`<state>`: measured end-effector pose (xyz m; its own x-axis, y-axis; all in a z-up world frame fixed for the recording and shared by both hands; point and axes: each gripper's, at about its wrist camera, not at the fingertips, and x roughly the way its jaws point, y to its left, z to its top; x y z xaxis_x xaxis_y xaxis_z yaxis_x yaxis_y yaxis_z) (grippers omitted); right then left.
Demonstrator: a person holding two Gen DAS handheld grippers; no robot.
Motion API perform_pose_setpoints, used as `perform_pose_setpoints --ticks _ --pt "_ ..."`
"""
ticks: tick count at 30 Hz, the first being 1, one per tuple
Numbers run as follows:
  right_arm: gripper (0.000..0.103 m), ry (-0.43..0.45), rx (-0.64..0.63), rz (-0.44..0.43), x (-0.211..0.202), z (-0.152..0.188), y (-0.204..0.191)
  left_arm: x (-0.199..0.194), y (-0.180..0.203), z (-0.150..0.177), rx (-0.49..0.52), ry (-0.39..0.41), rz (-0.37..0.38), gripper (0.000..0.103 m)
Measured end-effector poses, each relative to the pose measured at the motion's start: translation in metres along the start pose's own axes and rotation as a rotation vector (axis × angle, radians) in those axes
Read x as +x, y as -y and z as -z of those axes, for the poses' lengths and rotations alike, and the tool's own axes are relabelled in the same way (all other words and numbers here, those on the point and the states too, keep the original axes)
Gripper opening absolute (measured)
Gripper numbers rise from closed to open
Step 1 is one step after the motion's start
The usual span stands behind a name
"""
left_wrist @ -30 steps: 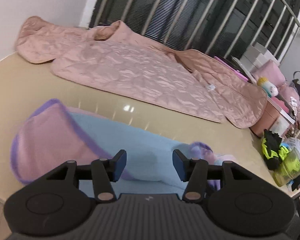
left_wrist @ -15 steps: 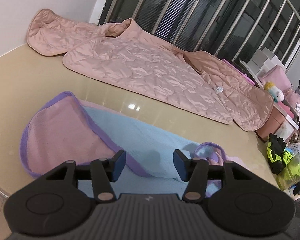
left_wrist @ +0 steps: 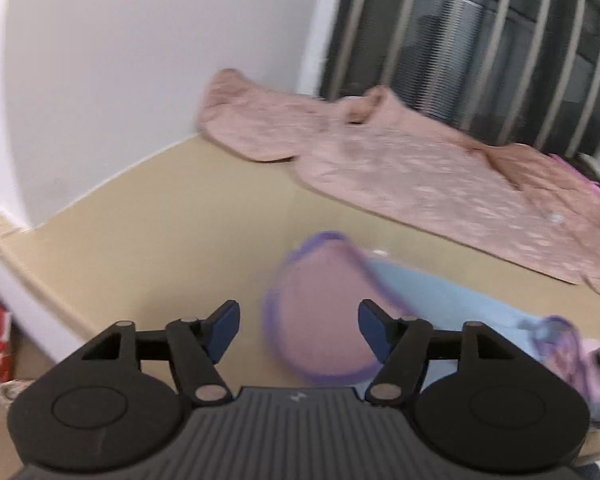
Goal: Fold clothes
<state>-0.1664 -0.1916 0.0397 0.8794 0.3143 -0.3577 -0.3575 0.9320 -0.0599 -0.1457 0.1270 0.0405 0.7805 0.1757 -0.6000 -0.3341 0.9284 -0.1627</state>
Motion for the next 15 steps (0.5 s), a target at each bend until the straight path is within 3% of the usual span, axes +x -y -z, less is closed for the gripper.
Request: perform_pose_setpoints --ticks 3,6,9,11,15 --pt "0.055 -0.014 0.063 0.008 0.003 -0.024 0.025 0.000 -0.004 0.004 0.012 0.011 -0.038 0.069" --pt "0.055 -0.082 0.005 -0.122 0.024 -0.064 0.031 -0.002 -0.003 0.009 0.004 0.005 -0.011 0.068" --pt "0.055 -0.142 -0.125 -0.311 0.050 -0.098 0.005 0.001 0.007 0.015 0.044 -0.037 0.030 0.053" --pt "0.055 -0.219 -0.184 -0.440 0.085 -0.113 -0.018 0.002 0.010 0.018 0.056 -0.035 0.032 0.049" --pt "0.052 -0.366 -0.273 -0.553 0.157 -0.121 -0.078 0.000 0.000 0.018 -0.023 -0.037 0.071 0.048"
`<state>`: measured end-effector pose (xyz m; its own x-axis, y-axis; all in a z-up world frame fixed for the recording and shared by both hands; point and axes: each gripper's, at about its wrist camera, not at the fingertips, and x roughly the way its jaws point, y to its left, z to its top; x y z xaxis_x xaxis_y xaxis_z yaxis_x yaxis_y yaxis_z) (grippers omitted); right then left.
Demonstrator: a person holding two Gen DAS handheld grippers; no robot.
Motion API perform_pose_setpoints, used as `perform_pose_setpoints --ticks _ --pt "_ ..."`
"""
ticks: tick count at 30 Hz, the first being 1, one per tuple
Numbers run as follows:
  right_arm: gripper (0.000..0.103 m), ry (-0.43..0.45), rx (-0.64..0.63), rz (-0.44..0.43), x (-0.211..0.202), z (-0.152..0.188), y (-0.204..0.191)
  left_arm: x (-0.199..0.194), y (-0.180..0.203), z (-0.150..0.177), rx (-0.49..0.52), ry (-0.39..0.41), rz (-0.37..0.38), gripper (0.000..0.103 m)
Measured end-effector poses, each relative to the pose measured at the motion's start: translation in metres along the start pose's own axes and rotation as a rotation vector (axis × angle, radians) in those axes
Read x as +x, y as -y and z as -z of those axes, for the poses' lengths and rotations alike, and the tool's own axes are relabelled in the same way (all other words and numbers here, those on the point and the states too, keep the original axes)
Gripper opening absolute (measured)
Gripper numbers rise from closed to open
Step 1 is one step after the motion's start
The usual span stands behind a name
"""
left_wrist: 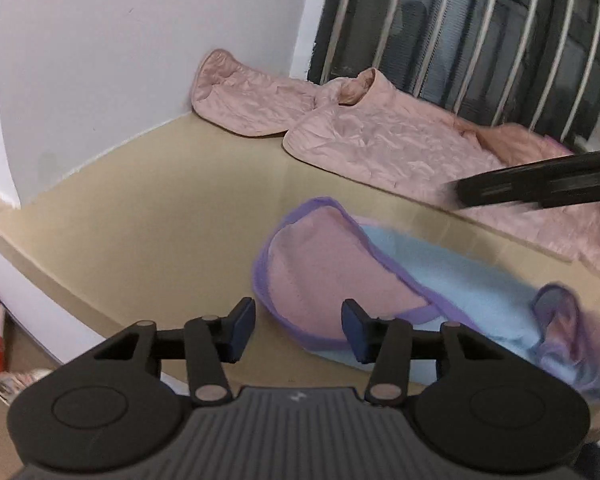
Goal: Fold clothes
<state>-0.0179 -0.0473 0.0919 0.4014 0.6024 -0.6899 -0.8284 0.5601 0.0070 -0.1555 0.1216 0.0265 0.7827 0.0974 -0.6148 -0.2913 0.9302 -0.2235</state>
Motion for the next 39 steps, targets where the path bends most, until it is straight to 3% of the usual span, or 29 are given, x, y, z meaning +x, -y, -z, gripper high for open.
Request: perform_pose_setpoints --ticks 3,5,6,7,8,11,19,22,24,27,34,36,39 --pt "0.052 -0.073 -0.028 -0.031 0.048 -0.020 -0.010 0.001 -0.013 -0.002 -0.087 0.005 0.040 0.037" --pt "0.052 -0.111 -0.025 -0.045 0.072 -0.027 -0.016 0.004 -0.022 -0.003 -0.146 -0.006 0.052 0.008" --pt "0.045 -0.123 -0.025 -0.041 0.078 -0.028 -0.017 0.006 -0.027 -0.004 -0.178 -0.014 0.058 0.006" --pt "0.022 -0.136 -0.026 -0.037 0.083 -0.029 -0.019 0.007 -0.031 -0.004 -0.200 -0.015 0.069 0.003" --pt "0.008 -0.149 -0.026 -0.033 0.089 -0.030 -0.020 0.008 -0.032 -0.004 -0.203 -0.014 0.074 0.002" --pt "0.002 -0.175 -0.020 -0.016 0.103 -0.031 -0.021 0.012 -0.034 -0.007 -0.197 -0.002 0.068 0.002" --pt "0.001 -0.071 0.034 0.105 0.087 -0.035 0.007 0.040 -0.043 -0.039 -0.242 0.051 0.092 0.001" --pt "0.001 -0.041 0.053 0.158 0.082 -0.042 0.024 0.067 -0.034 -0.063 -0.218 0.024 0.161 0.001" --pt "0.001 -0.035 0.059 0.201 0.075 -0.044 0.039 0.087 -0.023 -0.085 -0.201 0.000 0.212 0.001" --pt "0.001 -0.035 0.108 0.276 0.069 -0.047 0.078 0.113 0.008 -0.123 -0.104 0.034 0.223 0.001" --pt "0.000 -0.006 0.370 0.419 0.044 -0.039 0.190 0.195 0.096 -0.183 0.054 -0.052 0.277 0.001" --pt "0.001 0.005 0.447 0.460 0.035 -0.030 0.218 0.208 0.114 -0.192 0.057 -0.060 0.285 0.006" --pt "0.005 0.018 0.542 0.518 0.017 -0.009 0.244 0.195 0.124 -0.189 0.060 -0.066 0.327 0.033"
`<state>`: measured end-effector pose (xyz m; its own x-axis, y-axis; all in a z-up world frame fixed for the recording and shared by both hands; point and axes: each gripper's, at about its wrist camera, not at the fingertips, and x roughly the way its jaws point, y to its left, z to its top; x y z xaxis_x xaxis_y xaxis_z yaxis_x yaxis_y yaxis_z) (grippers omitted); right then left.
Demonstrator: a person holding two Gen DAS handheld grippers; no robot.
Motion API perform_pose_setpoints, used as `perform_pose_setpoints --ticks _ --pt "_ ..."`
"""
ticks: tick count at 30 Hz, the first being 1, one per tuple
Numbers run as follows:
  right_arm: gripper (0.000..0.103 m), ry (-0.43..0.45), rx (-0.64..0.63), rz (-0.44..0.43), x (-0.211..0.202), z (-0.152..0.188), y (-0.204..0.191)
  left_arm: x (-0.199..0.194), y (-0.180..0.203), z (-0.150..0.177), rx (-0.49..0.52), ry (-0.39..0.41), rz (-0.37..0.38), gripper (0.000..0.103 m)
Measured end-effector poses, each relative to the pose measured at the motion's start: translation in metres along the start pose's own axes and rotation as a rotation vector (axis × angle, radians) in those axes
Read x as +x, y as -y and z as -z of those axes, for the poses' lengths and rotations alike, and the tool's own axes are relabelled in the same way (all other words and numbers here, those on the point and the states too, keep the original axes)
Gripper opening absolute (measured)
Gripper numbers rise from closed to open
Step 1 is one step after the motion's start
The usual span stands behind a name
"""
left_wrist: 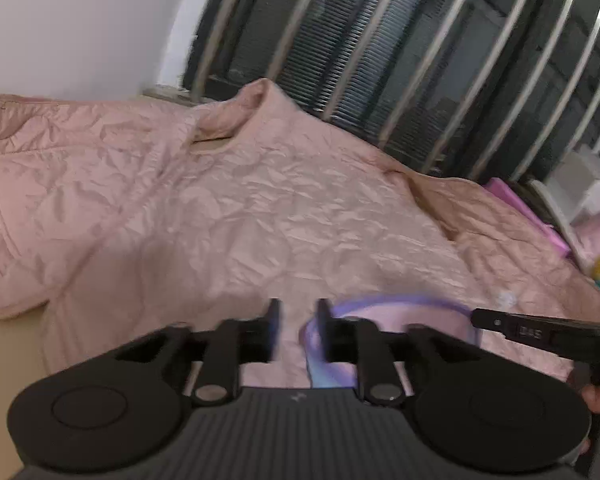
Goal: Fold clothes
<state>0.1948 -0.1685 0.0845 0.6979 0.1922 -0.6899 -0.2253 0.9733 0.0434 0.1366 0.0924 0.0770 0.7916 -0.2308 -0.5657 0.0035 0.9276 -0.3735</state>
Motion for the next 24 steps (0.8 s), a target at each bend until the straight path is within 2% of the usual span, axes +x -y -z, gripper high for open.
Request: perform_pose_setpoints --ticks 1,2,4,5,8,10,12,14,15,17,19,22,24 --pt "0.009 0.014 0.023 0.000 -0.006 0.003 0.009 -0.011 0.004 0.008 0.021 0.010 0.028 0.043" --pt "0.010 0.043 0.032 -0.024 -0.018 0.009 0.013 -0.023 0.005 0.018 0.046 0.014 0.043 0.048" --pt "0.033 0.101 0.027 -0.077 -0.052 0.029 0.015 -0.050 0.010 0.045 0.096 0.006 0.058 0.050" --pt "0.037 0.119 0.021 -0.105 -0.069 0.045 0.014 -0.063 0.013 0.059 0.110 -0.008 0.064 0.051" --pt "0.038 0.123 0.000 -0.216 -0.106 0.099 0.009 -0.096 0.020 0.106 0.118 -0.049 0.115 0.052" --pt "0.036 0.087 0.003 -0.320 -0.117 0.135 0.008 -0.114 0.024 0.134 0.107 -0.073 0.147 0.054" --pt "0.036 0.054 0.034 -0.376 -0.123 0.166 0.008 -0.127 0.030 0.156 0.096 -0.072 0.160 0.054" --pt "0.029 0.036 0.072 -0.384 -0.124 0.184 0.009 -0.137 0.037 0.174 0.120 -0.047 0.146 0.054" --pt "0.024 0.028 0.091 -0.385 -0.124 0.192 0.010 -0.139 0.039 0.179 0.110 -0.052 0.156 0.054" --pt "0.020 0.020 0.121 -0.395 -0.128 0.205 0.010 -0.142 0.043 0.189 0.092 -0.065 0.174 0.053" --pt "0.005 -0.002 0.117 -0.383 -0.129 0.216 0.005 -0.138 0.049 0.199 0.097 -0.096 0.158 0.052" --pt "0.000 0.025 0.126 -0.334 -0.139 0.233 0.002 -0.132 0.053 0.209 0.107 -0.131 0.137 0.036" --pt "0.000 0.037 0.135 -0.322 -0.147 0.243 0.005 -0.136 0.052 0.211 0.111 -0.121 0.136 0.033"
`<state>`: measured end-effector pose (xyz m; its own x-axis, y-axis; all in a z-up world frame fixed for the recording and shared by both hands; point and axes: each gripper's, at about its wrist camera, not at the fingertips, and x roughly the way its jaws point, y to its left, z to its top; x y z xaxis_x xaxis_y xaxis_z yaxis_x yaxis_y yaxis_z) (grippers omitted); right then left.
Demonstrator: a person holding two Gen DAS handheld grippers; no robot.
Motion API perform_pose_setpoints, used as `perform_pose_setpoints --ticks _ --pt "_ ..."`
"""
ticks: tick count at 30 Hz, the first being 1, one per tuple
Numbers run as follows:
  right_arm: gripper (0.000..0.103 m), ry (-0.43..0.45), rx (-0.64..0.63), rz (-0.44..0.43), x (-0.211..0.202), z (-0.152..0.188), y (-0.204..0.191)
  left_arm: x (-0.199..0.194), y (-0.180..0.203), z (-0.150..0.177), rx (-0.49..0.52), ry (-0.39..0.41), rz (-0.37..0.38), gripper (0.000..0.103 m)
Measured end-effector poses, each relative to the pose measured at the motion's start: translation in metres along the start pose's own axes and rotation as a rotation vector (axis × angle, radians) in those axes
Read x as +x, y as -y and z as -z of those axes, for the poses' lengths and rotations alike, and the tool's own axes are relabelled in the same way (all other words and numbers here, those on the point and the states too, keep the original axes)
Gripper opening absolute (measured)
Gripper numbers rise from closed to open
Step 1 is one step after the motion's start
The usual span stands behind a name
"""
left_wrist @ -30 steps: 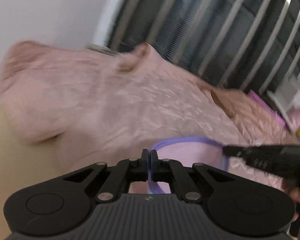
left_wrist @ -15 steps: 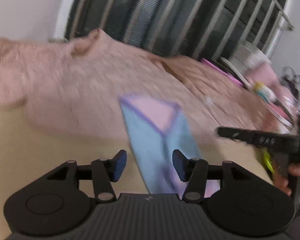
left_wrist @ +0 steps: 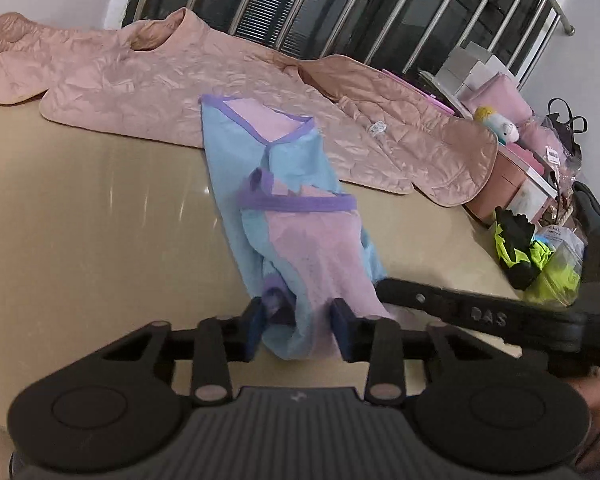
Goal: Fold clothes
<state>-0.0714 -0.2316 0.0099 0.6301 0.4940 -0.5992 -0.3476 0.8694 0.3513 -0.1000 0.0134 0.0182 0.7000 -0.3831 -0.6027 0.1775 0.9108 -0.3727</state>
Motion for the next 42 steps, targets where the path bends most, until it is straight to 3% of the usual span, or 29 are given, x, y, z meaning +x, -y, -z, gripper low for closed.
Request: perform_pose_setpoints --ticks 3,5,7,9,11,12,13,14,17,18,20,23,28,30,32,33,34,38,41,42 --pt "0.002 0.020 0.000 -0.029 -0.015 0.011 0.003 -0.009 0.001 0.001 0.013 0.027 -0.003 0.039" --pt "0.007 0.049 0.010 -0.055 -0.024 0.014 0.008 -0.013 -0.001 -0.001 0.008 0.057 -0.038 0.061" --pt "0.010 0.064 0.025 -0.081 -0.028 0.015 0.012 -0.014 -0.004 -0.003 -0.007 0.075 -0.063 0.061" --pt "0.019 0.073 0.029 -0.093 -0.030 0.016 0.014 -0.013 -0.004 -0.007 -0.033 0.077 -0.027 0.061" --pt "0.019 0.074 0.030 -0.099 -0.028 0.016 0.014 -0.009 -0.002 -0.008 -0.046 0.073 0.014 0.055" --pt "0.019 0.072 0.032 -0.105 -0.026 0.017 0.014 -0.007 0.000 -0.008 -0.047 0.063 0.019 0.045" --pt "0.019 0.070 0.034 -0.112 -0.025 0.017 0.013 -0.002 0.003 -0.008 -0.046 0.045 0.024 0.022" --pt "0.019 0.067 0.033 -0.118 -0.023 0.018 0.012 0.001 0.003 -0.008 -0.055 0.032 0.034 0.015" --pt "0.011 0.052 0.024 -0.127 -0.018 0.020 0.010 0.007 0.000 -0.006 -0.097 0.008 0.079 0.009" --pt "0.001 0.051 0.021 -0.125 -0.018 0.021 0.008 0.006 -0.003 -0.006 -0.119 0.008 0.105 0.009" --pt "0.001 0.056 0.021 -0.113 -0.020 0.023 0.004 0.004 -0.011 -0.006 -0.175 0.006 0.177 0.008" --pt "0.000 0.058 0.042 -0.097 -0.029 0.028 -0.003 0.002 -0.022 -0.006 -0.227 -0.031 0.222 0.008" --pt "0.000 0.027 0.027 -0.107 -0.049 0.050 -0.019 -0.004 -0.042 0.009 -0.315 -0.081 0.218 0.011" --pt "0.006 0.047 0.023 -0.106 -0.056 0.051 -0.020 -0.006 -0.046 0.015 -0.337 -0.078 0.230 0.012" --pt "0.018 0.081 0.031 -0.087 -0.058 0.041 -0.014 -0.007 -0.047 0.019 -0.342 -0.073 0.226 0.013" --pt "0.031 0.092 0.033 -0.084 -0.055 0.035 -0.011 -0.008 -0.048 0.019 -0.349 -0.074 0.227 0.013" --pt "0.036 0.103 0.035 -0.085 -0.051 0.026 -0.008 -0.008 -0.048 0.018 -0.356 -0.077 0.227 0.013" --pt "0.038 0.101 0.031 -0.129 -0.020 -0.007 -0.002 -0.010 -0.049 0.017 -0.360 -0.083 0.215 0.013" --pt "0.039 0.047 0.038 -0.094 0.007 -0.018 -0.002 -0.014 -0.052 0.016 -0.360 -0.076 0.194 0.013" --pt "0.032 0.026 0.043 -0.088 0.014 -0.020 -0.003 -0.016 -0.054 0.016 -0.360 -0.074 0.189 0.013"
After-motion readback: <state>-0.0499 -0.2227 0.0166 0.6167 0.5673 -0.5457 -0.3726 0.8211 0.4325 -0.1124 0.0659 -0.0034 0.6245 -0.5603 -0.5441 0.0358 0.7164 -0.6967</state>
